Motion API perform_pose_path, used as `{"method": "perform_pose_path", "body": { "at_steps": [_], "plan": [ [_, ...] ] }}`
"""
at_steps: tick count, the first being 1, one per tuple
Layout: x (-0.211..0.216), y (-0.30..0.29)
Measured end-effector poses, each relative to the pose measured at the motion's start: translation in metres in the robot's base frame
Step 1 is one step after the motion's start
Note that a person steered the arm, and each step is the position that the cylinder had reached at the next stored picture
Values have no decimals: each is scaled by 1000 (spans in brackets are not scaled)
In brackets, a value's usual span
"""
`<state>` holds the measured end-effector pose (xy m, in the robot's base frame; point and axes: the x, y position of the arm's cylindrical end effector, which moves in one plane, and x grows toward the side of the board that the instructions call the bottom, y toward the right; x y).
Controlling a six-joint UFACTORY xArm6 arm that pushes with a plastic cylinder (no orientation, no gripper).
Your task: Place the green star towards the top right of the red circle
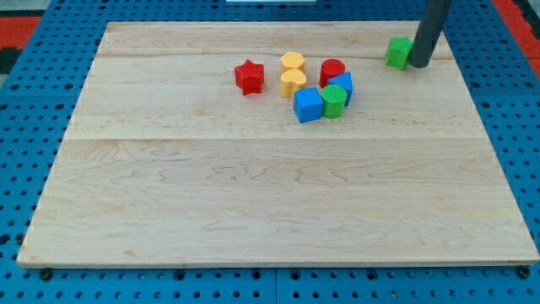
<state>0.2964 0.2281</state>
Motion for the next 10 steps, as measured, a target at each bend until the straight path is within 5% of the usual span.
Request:
{"method": "perform_pose_path", "body": {
  "at_steps": [2,4,5,6,7,10],
  "plan": [
    [-5,55],
    [-36,-76],
    [36,-7],
    [35,-97],
    [-9,-112],
    [-28,-162]
  ]
}}
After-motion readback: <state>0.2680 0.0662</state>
